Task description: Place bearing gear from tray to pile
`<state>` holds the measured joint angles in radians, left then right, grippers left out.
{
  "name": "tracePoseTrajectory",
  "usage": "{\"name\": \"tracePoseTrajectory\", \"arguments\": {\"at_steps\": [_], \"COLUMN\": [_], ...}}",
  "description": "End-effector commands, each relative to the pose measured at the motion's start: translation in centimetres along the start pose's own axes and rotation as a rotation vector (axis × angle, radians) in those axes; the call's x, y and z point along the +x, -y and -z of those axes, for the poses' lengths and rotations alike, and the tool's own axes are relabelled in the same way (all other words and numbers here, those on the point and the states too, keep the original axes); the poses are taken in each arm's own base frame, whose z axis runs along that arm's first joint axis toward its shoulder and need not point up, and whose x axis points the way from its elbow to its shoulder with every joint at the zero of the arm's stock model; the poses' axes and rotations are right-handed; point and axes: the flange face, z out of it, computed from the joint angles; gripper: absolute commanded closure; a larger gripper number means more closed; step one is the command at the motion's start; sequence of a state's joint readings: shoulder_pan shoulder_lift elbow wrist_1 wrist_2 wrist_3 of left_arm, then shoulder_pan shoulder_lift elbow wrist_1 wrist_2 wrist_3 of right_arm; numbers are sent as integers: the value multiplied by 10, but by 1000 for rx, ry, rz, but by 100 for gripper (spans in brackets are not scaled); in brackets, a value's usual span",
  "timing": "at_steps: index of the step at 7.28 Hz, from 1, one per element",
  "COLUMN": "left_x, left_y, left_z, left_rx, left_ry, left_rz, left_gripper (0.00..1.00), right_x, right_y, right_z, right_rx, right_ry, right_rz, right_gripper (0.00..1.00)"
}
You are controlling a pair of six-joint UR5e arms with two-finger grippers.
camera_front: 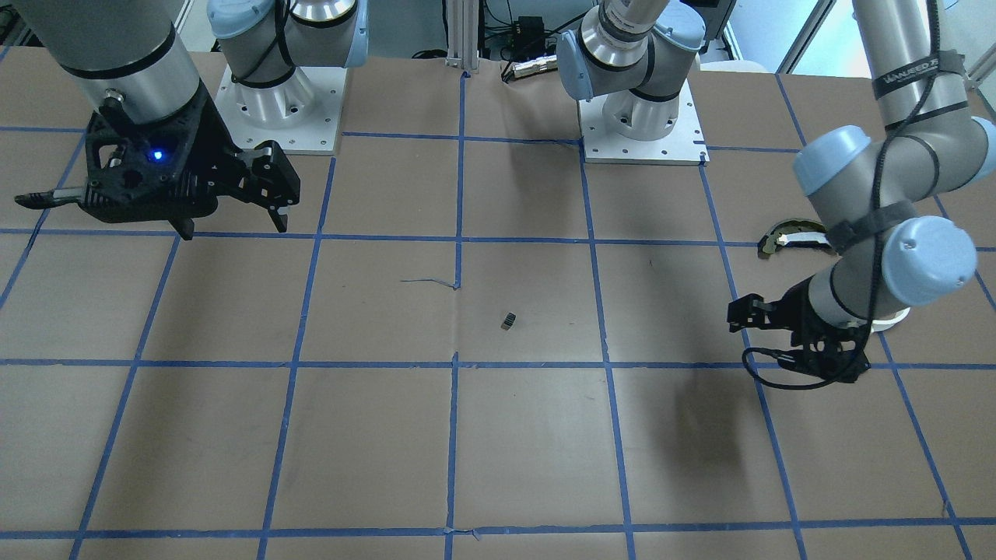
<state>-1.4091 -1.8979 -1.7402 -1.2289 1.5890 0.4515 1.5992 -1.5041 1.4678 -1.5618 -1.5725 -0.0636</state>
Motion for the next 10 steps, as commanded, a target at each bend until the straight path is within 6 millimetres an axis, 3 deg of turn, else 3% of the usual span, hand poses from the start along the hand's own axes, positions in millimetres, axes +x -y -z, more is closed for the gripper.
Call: {"name": "tracePoseTrajectory", "arguments": {"at_steps": [1, 2, 3, 5, 10], "left_x": [137, 182, 215, 254, 260], "left_y": [24, 21, 18, 9, 16], "left_z": [-9, -20, -29, -50, -104], "left_rx": [34, 24, 15, -23, -49], "left_ry": [42, 37, 44, 46, 39], "left_rz": [-187, -257, -309, -311, -320], "left_gripper": [0, 0, 0, 0, 6], "right_x": [1, 2, 1, 0, 0], "right_y": [-26, -23, -23, -17, -19], "right_z": [-10, -8, -7, -3, -13], "right_rx": [51, 84, 88, 143, 123], "right_ry": [-23, -33, -21, -5, -5], "right_rz": [-5, -6, -7, -44, -114], "right_gripper": [0, 0, 0, 0, 0]}}
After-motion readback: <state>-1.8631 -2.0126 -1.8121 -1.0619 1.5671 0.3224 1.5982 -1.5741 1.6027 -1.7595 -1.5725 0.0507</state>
